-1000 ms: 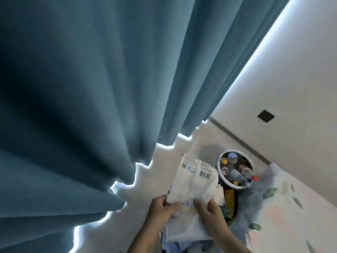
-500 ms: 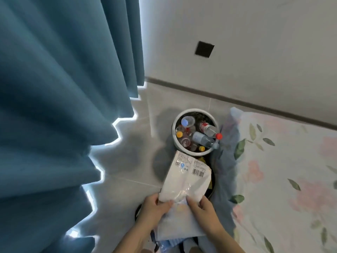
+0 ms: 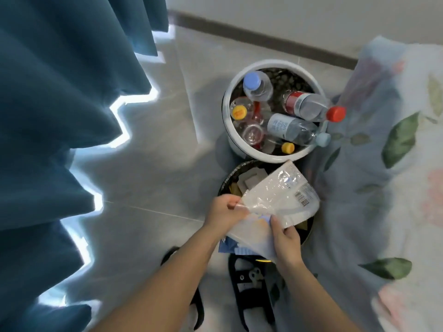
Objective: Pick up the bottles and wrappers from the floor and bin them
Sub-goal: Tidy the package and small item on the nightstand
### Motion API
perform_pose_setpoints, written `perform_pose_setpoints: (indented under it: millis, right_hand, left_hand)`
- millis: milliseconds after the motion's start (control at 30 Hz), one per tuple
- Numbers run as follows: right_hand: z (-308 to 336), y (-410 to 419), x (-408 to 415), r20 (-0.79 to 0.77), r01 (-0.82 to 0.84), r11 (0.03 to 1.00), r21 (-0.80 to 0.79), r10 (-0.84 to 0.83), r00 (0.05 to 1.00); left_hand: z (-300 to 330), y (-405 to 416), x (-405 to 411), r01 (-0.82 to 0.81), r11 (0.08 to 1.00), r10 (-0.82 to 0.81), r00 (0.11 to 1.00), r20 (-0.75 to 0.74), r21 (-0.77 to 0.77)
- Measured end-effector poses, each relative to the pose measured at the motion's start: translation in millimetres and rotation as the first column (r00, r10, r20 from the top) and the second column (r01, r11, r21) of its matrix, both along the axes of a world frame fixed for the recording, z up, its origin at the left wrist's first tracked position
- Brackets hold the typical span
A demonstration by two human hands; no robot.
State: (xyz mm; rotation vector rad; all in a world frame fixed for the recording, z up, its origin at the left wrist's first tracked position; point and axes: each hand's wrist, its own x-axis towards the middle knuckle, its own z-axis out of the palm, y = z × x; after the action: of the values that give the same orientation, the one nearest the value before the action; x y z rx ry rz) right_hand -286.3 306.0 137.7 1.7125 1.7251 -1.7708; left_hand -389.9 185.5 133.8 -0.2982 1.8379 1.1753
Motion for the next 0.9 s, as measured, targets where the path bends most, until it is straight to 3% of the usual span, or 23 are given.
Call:
perform_pose_setpoints:
  millis: [100,200,267,367,433,567,633,733,833,900]
  right_hand:
    - [-30,12,-4,0.123,-0.037,0.999,-0.022,0.04,0.992]
    - [-44,25,-9,0.302,-0.122,0.986,-0.112,0.151,0.941]
    - [-35,33,-12,0.357,-0.127,0.977,-0.174,0.182,0.916]
    - [-7,42,-15,0.345,-0.085,0.978,-0.193,0.149,0.927]
    - [28,41,-18,0.309,-0.129,0.969,-0.209,0.191,0.932]
    - [104,26,-19,0.207,-0.462,0.87,-0.174,0.491,0.846]
    - [142,15,-21,0.19,-0.633,0.766,-0.113,0.642,0.743]
    - [197,-11,-29,0.189,-0.866,0.5,0.011,0.849,0.493]
    - [240,-59,-35,0.225,-0.978,0.124,0.166,0.961,0.16]
    - [262,-111,-36,0.283,-0.944,-0.179,0.276,0.954,-0.098]
  left_hand:
    - [-22,14,5,0.138,0.99,-0.139,0.988,-0.068,-0.019]
    - [-25,22,11,0.43,0.873,-0.469,0.87,-0.153,-0.231]
    - [-12,29,14,0.455,0.821,-0.542,0.81,-0.222,-0.344]
    - [29,42,12,0.375,0.886,-0.451,0.834,-0.318,-0.273]
    - [63,43,9,0.288,0.941,-0.33,0.9,-0.286,-0.178]
    - [127,12,15,0.019,0.984,-0.075,0.945,-0.319,-0.177]
    - [159,-20,25,-0.116,0.965,0.021,0.927,-0.376,-0.234]
    - [199,-81,51,-0.239,0.916,0.091,0.905,-0.415,-0.322]
    - [232,-148,90,-0.323,0.874,0.13,0.876,-0.465,-0.364]
    - [252,-203,126,-0.349,0.83,0.108,0.865,-0.489,-0.434]
